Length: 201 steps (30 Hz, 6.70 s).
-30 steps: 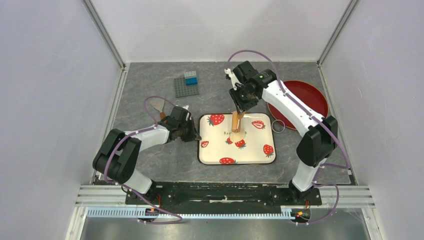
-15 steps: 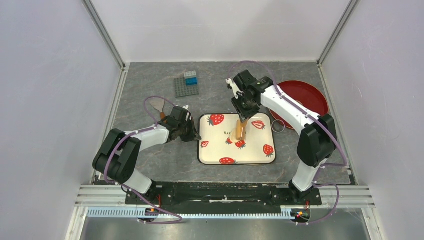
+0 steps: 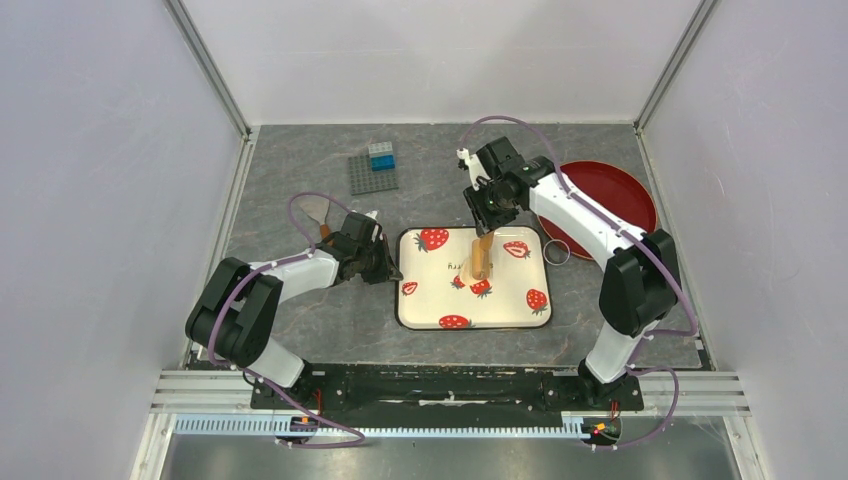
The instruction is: Roll out the dumpling wrappers from the dough
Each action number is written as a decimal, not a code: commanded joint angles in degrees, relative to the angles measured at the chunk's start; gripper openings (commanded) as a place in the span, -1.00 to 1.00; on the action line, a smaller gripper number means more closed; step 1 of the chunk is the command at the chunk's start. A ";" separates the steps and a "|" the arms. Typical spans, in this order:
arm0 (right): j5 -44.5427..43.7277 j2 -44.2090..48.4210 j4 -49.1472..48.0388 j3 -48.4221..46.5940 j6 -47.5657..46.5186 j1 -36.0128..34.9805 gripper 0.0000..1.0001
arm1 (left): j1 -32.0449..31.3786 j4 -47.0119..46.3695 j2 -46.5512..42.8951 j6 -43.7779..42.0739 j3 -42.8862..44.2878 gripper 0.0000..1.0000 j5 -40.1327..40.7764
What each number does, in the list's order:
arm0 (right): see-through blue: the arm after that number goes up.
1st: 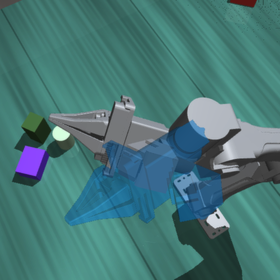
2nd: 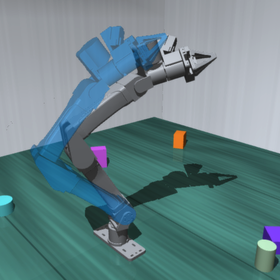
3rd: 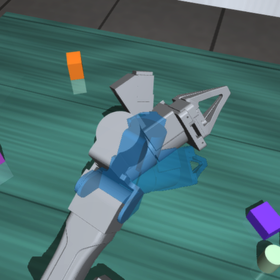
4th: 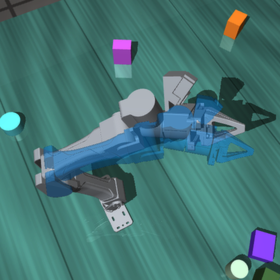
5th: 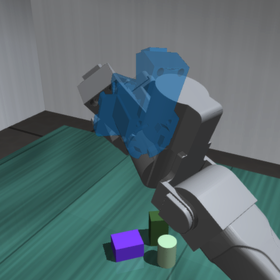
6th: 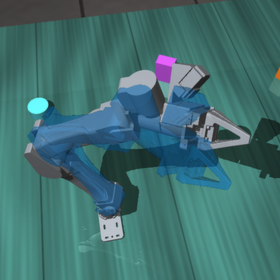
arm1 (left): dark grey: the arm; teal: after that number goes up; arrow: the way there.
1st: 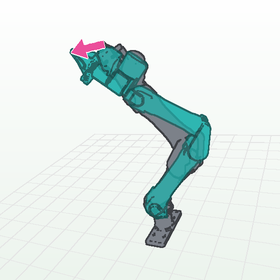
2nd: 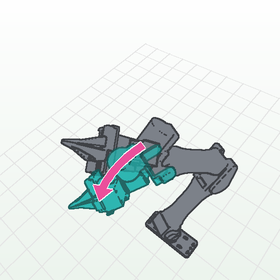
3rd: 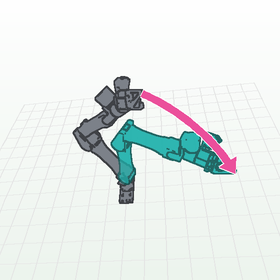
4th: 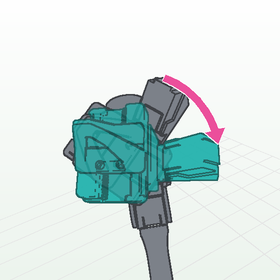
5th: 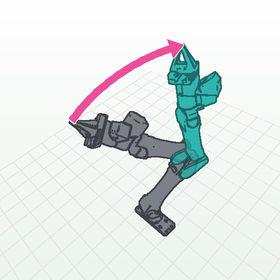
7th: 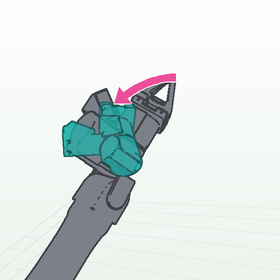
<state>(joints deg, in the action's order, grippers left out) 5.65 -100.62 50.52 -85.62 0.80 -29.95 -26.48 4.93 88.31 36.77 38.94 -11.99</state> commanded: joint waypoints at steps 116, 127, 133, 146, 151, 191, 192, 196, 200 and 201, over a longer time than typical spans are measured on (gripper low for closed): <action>-10.94 20.80 -34.09 56.08 24.15 -5.51 -1.00 | -0.77 7.02 3.96 -1.70 -2.46 -0.96 6.27; -12.25 19.89 -34.63 56.58 24.60 -6.42 -1.00 | -0.77 7.11 3.91 -1.68 -2.36 -0.96 6.22; -13.01 18.58 -34.47 54.76 24.01 -7.68 -1.00 | -0.79 7.02 3.62 -1.62 -2.64 -0.96 6.45; -11.84 24.65 -35.50 47.35 20.30 -9.90 -1.00 | -0.77 7.02 3.62 -1.61 -2.60 -0.96 6.35; -15.38 32.44 -34.50 45.20 20.81 -10.12 -1.00 | -0.79 7.02 3.58 -1.59 -2.60 -0.96 6.36; -12.75 18.72 -30.24 32.07 16.82 -6.15 -1.00 | -0.85 7.02 3.75 -1.66 -2.53 -0.96 6.27; -12.02 18.40 -30.04 32.61 16.95 -5.21 -1.00 | -0.87 7.02 3.79 -1.66 -2.51 -0.96 6.25; -10.42 17.78 -30.25 34.75 17.14 -3.20 -1.00 | -0.85 7.02 3.75 -1.67 -2.44 -0.96 6.26; -8.07 16.85 -31.75 35.88 16.73 -3.10 -1.00 | -0.85 7.03 3.86 -1.70 -2.46 -0.96 6.28; -8.08 16.72 -32.15 36.21 16.62 -3.30 -1.00 | -0.86 7.02 3.83 -1.70 -2.42 -0.96 6.25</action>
<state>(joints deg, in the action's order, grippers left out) -1.96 -80.09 14.52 -53.45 19.07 -33.52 -26.50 5.02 88.33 36.77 39.03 -11.99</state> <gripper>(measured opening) 0.343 0.047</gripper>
